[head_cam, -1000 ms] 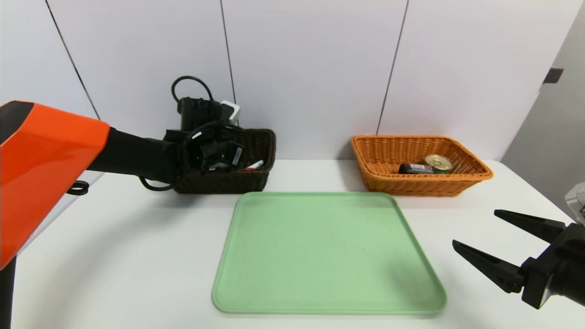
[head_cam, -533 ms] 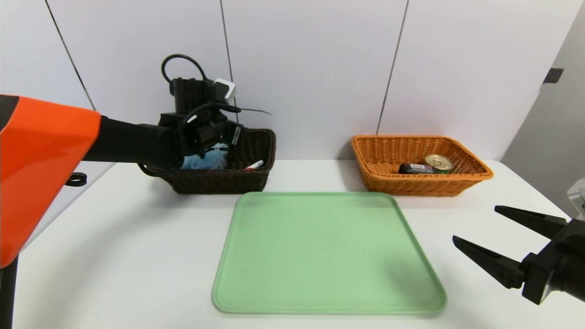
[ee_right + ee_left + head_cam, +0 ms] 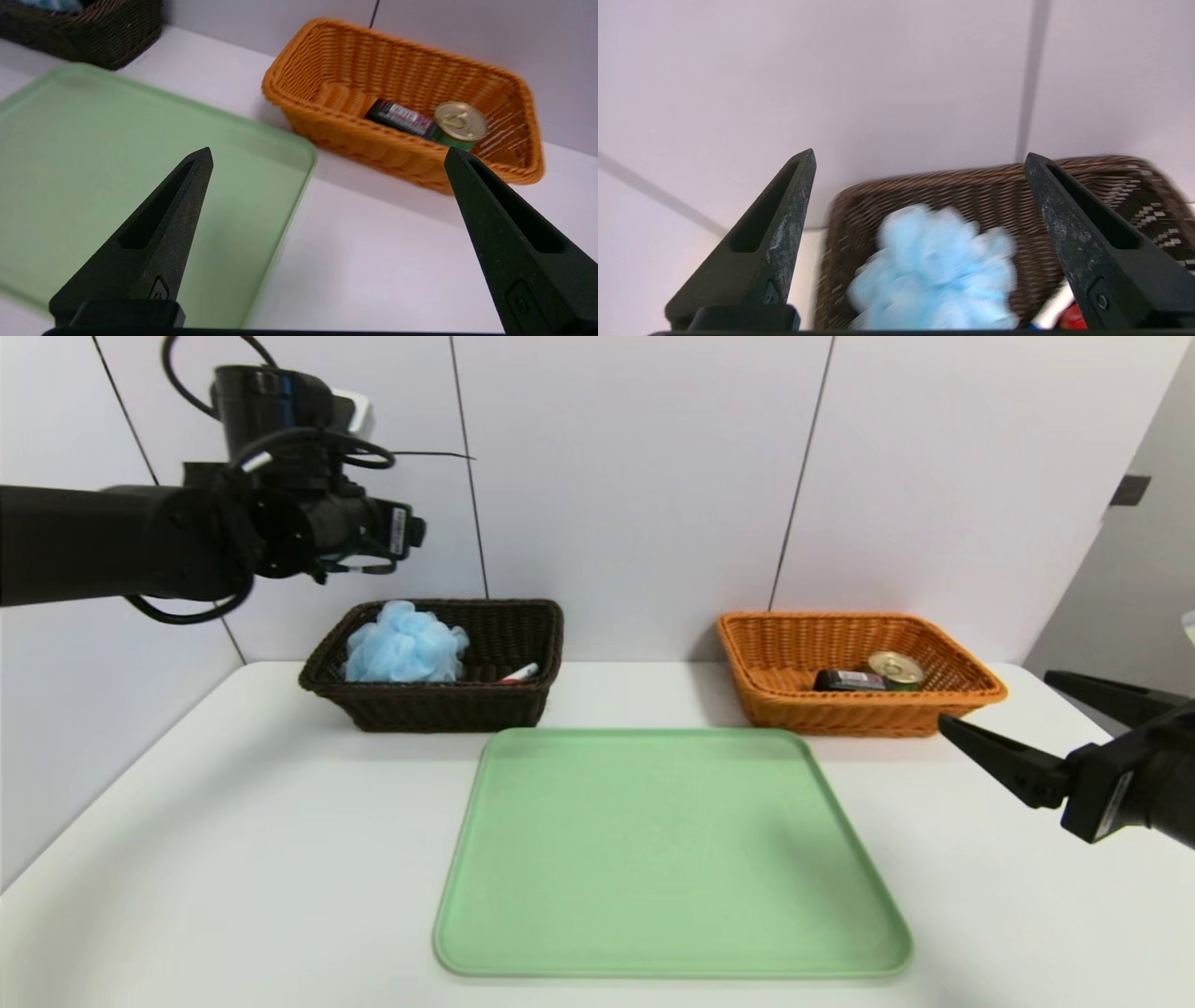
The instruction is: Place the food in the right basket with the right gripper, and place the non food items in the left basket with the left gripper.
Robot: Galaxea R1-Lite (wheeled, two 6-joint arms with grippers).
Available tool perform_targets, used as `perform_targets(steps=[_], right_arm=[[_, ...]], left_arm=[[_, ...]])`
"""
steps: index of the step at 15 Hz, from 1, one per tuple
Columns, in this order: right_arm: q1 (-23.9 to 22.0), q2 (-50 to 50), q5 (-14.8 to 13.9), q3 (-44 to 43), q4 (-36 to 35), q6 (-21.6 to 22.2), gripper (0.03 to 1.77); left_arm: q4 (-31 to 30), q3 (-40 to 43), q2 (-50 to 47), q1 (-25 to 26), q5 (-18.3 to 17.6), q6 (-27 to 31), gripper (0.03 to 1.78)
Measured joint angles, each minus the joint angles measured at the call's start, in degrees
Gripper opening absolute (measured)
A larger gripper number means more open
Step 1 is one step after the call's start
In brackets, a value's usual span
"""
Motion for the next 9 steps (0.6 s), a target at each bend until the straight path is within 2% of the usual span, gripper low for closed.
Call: perform_targets(steps=[3, 5, 9], right_arm=[[-0.6, 1.7, -3.9, -5.9, 0.4, 0.1, 1.71], [-3.1, 2.5, -5.9, -9.7, 0.7, -0.1, 1.71], [-9.0, -0.4, -5.8, -14.3, 5.1, -2.6, 1.71]], left_arm=[[6.4, 2.2, -7.3, 3.5, 1.3, -2.1, 1.62], [7.4, 5.9, -12.6, 5.0, 2.1, -2.5, 1.64], [7.5, 13.6, -22.7, 7.0, 3.1, -7.3, 1.67]])
